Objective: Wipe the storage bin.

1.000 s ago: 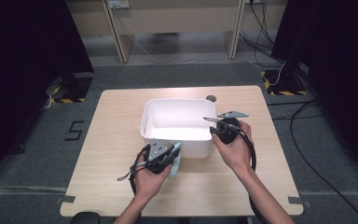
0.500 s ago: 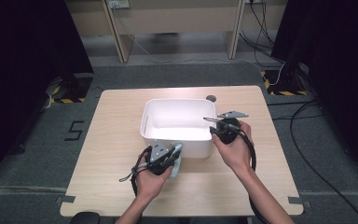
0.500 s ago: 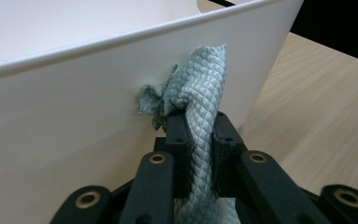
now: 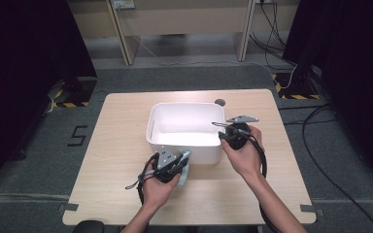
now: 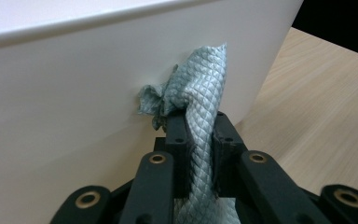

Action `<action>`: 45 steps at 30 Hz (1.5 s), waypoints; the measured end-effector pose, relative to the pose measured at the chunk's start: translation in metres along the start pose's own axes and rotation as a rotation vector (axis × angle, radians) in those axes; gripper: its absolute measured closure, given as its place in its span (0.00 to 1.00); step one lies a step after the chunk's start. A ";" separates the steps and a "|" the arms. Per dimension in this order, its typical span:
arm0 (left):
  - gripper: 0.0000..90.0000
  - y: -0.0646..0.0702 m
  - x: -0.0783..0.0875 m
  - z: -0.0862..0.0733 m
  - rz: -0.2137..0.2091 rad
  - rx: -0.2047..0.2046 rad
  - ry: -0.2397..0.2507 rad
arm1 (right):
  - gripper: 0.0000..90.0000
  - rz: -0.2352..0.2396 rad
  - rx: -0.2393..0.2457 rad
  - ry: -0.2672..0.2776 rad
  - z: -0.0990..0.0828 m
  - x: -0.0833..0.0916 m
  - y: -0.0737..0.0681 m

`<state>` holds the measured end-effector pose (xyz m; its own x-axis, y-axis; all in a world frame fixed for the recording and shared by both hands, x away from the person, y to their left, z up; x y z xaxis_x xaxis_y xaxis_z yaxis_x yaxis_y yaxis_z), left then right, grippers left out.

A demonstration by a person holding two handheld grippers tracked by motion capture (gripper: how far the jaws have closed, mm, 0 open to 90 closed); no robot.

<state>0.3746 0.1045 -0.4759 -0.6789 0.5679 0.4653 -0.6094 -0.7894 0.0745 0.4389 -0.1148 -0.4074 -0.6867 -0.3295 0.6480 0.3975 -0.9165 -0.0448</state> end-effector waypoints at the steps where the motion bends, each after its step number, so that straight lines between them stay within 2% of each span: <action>1: 0.89 0.000 -0.001 -0.001 0.000 0.000 -0.002 | 0.79 0.000 0.001 0.000 0.000 0.000 0.000; 45: 0.89 0.000 -0.019 -0.024 0.017 -0.014 -0.068 | 0.78 -0.001 0.002 0.002 0.000 0.000 0.000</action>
<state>0.3781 0.0993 -0.5064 -0.6599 0.5369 0.5257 -0.6038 -0.7953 0.0542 0.4393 -0.1145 -0.4075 -0.6883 -0.3293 0.6464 0.3983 -0.9163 -0.0426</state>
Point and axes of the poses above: each handheld gripper's, and its own axes: x roughly backward along the jaws, z roughly out of its top, y roughly to its right, the point moved 3 cm from there along -x, roughly forward along the jaws, and after that the axes turned 1 degree about x, right-handed, at the moved point
